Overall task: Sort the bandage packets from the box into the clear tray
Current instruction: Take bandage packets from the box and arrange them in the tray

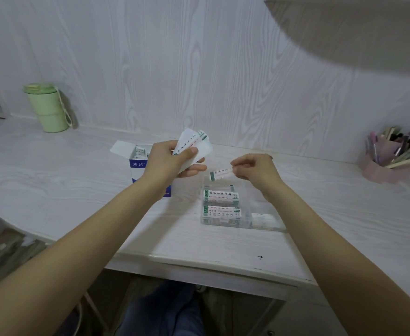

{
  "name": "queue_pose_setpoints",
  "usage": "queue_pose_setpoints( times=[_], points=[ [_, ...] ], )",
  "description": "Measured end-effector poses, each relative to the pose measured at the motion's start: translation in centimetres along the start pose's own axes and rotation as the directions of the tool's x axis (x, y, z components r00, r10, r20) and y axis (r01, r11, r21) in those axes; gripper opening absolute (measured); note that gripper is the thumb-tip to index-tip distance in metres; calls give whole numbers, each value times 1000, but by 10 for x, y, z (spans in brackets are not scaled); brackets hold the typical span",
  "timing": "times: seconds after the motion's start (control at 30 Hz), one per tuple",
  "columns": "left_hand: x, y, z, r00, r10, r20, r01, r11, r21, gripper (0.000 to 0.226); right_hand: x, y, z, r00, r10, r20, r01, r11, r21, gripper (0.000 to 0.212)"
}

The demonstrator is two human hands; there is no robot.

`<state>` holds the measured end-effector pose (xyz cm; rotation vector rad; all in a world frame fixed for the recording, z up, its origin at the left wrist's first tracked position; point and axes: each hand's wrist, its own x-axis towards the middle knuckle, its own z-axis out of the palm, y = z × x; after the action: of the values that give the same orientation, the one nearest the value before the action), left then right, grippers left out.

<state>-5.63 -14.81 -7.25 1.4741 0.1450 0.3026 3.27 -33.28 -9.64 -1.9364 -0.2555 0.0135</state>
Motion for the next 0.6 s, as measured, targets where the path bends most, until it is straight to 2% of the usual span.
queue_pose_setpoints(
  times=[0.07,0.17,0.4,0.6],
  points=[
    [1,0,0,1000,-2,7,2,1000,3,15,2,1,4,999,-43,20,46,969,-243,13],
    [3,-2,0,1000,-10,11,10,1000,13,15,6,3,12,991,-107,75,128,904,-407,12],
    [5,-7,-4,999,-4,41,3,1000,13,24,9,2,27,975,-115,190,210,759,-617,16],
    [5,-5,-6,999,7,47,-7,1000,3,17,12,0,30,972,-35,231,190,691,-697,18]
  ],
)
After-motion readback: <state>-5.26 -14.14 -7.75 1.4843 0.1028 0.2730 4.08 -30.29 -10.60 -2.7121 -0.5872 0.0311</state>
